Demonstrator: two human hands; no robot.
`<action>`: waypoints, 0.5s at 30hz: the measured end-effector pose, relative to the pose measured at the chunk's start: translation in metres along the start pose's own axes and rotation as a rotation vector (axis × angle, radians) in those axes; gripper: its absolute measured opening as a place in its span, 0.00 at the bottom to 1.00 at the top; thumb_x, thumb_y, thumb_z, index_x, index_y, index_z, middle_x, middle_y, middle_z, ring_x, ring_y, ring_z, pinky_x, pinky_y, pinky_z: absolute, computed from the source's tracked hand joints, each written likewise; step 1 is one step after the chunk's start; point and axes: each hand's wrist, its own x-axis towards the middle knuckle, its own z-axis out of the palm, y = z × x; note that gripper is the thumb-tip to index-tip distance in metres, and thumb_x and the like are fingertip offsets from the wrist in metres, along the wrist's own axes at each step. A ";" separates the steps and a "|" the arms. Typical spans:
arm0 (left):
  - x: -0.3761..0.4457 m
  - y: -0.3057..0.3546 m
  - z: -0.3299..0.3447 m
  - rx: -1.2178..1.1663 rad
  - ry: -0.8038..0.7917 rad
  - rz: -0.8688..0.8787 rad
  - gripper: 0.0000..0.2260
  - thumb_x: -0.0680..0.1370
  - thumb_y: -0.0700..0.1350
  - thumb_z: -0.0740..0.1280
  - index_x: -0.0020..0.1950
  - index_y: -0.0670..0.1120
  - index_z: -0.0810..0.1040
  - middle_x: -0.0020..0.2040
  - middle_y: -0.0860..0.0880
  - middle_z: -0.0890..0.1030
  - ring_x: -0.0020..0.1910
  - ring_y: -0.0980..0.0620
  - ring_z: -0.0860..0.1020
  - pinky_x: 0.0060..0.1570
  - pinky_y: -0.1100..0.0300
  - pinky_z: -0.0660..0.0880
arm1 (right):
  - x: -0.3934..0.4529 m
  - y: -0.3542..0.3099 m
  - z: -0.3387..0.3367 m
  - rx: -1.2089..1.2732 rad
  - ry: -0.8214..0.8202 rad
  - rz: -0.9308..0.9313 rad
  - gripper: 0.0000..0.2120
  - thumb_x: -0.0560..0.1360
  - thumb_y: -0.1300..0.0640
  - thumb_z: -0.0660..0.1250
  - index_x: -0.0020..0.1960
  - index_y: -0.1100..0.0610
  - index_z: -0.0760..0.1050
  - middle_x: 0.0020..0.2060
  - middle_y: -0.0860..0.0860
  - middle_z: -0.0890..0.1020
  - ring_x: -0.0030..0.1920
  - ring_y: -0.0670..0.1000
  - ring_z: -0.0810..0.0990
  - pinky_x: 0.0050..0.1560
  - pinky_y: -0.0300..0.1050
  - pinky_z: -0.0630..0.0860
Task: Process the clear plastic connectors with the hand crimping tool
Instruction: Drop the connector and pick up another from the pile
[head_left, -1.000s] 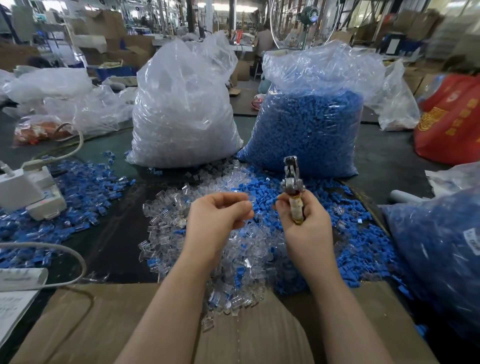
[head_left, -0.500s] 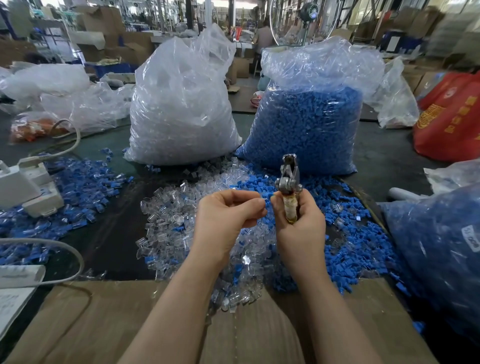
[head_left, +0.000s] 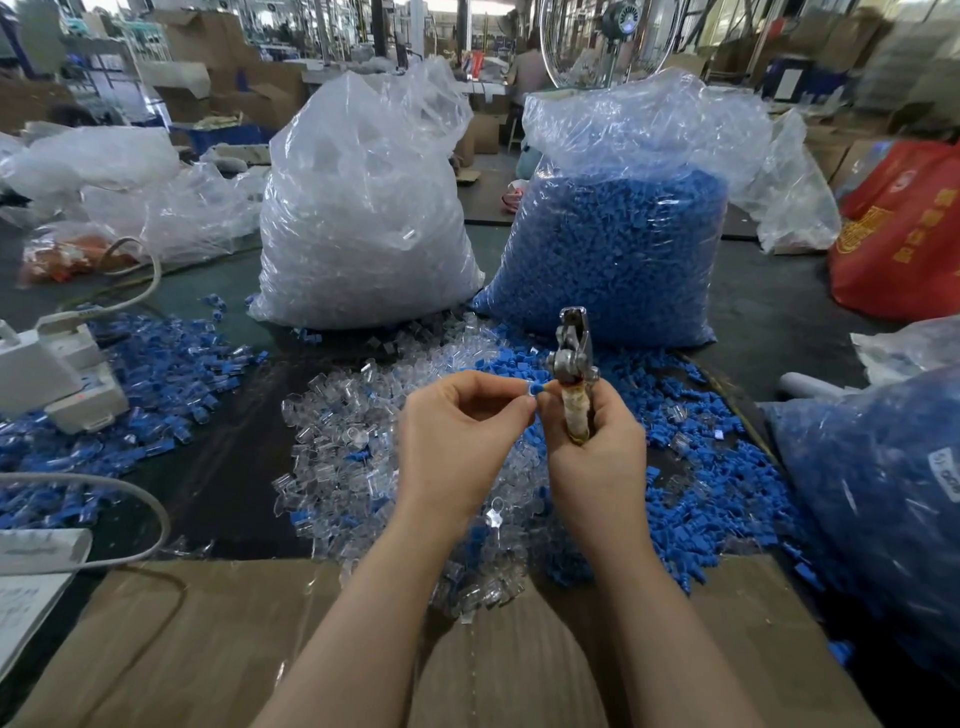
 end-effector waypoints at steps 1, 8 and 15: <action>0.000 -0.001 0.000 -0.001 0.005 0.003 0.08 0.70 0.37 0.77 0.39 0.50 0.85 0.37 0.53 0.86 0.38 0.54 0.85 0.42 0.59 0.81 | 0.000 0.000 0.000 0.002 -0.010 0.005 0.04 0.78 0.56 0.68 0.45 0.53 0.76 0.37 0.50 0.80 0.33 0.45 0.75 0.34 0.42 0.72; 0.000 -0.006 -0.001 0.012 0.071 0.030 0.07 0.71 0.38 0.77 0.38 0.50 0.84 0.35 0.53 0.85 0.38 0.54 0.84 0.41 0.62 0.81 | 0.002 0.002 -0.003 -0.040 -0.096 -0.006 0.06 0.79 0.57 0.68 0.48 0.59 0.77 0.38 0.58 0.81 0.40 0.59 0.77 0.38 0.52 0.73; 0.003 -0.008 -0.006 -0.105 0.093 0.018 0.07 0.73 0.36 0.75 0.41 0.48 0.83 0.36 0.50 0.85 0.37 0.53 0.84 0.39 0.67 0.78 | 0.006 0.008 -0.015 -0.186 -0.129 -0.010 0.05 0.79 0.53 0.67 0.45 0.52 0.75 0.35 0.49 0.80 0.34 0.50 0.75 0.35 0.53 0.73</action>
